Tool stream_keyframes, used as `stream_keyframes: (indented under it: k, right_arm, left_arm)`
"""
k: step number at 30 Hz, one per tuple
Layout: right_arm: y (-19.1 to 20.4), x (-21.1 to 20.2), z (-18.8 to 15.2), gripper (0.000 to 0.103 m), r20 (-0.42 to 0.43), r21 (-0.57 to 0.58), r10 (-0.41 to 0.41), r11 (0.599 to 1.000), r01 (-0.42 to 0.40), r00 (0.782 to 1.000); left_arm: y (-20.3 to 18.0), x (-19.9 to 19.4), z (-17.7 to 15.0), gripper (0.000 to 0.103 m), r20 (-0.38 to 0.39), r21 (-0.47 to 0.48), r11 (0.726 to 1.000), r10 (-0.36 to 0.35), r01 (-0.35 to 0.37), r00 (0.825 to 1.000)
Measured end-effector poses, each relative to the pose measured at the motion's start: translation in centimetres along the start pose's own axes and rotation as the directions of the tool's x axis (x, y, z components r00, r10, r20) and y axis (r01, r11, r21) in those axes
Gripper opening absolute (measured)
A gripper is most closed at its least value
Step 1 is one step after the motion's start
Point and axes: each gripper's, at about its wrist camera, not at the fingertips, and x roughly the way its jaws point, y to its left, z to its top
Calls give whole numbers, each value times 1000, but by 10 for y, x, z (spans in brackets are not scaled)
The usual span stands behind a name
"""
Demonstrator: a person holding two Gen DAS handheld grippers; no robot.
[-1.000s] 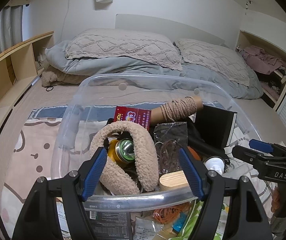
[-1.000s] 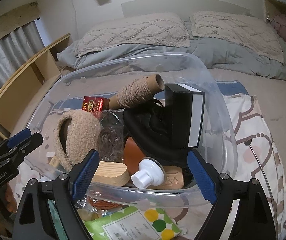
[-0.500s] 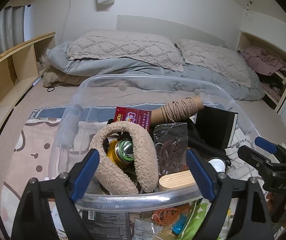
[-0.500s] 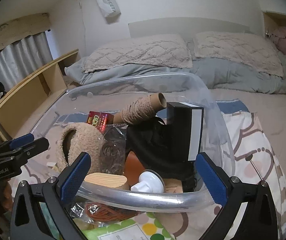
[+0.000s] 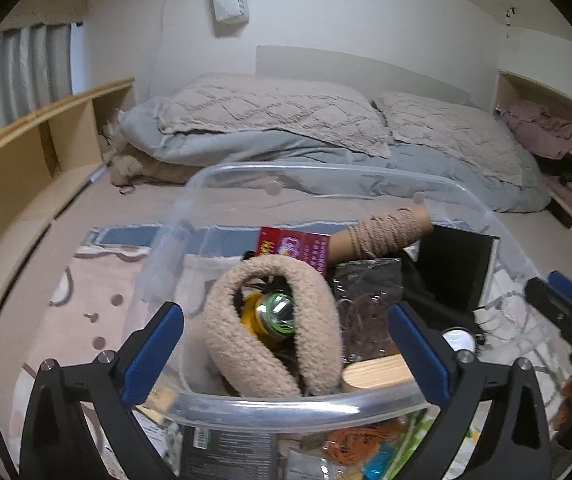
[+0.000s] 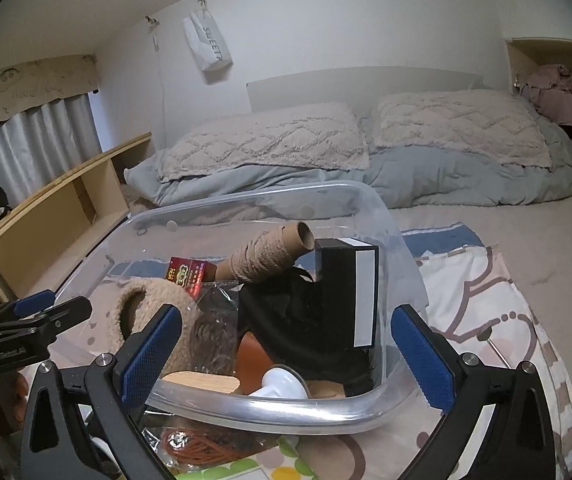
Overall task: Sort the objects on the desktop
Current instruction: 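Withdraw both tools up and away from the plastic box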
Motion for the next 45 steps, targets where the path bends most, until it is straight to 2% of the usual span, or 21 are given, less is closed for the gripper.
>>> stream_keyframes:
  k: [4,8,18,25,34,45]
  right_arm:
    - [1,-4,-2,103,38,-12,-6,1000,6,999]
    - [-1,-8,-2,103,71,-7,0,1000,0,997]
    - [-2,-26,3,103,152,-49,-10,999,18,988]
    - [1,-42,9,103,193,-35,23,999,-16,981]
    - [9,-62,2,103,192,-78,77,995,-63,978]
    - [22,-81,-14,103,183,-128,144,984,-121,972]
  left_arm:
    - [4,1,-3,103,14,-1,1000,27,-27,1000]
    - [9,-4,-4,103,65,-20,998,54,-53,996]
    - [28,-21,2,103,130,-80,996,53,-43,990]
    - [30,-41,10,103,180,-70,997,43,-31,983]
    - [26,-72,14,103,233,-40,999,-14,24,972]
    - [15,-91,0,103,239,34,996,-88,83,967]
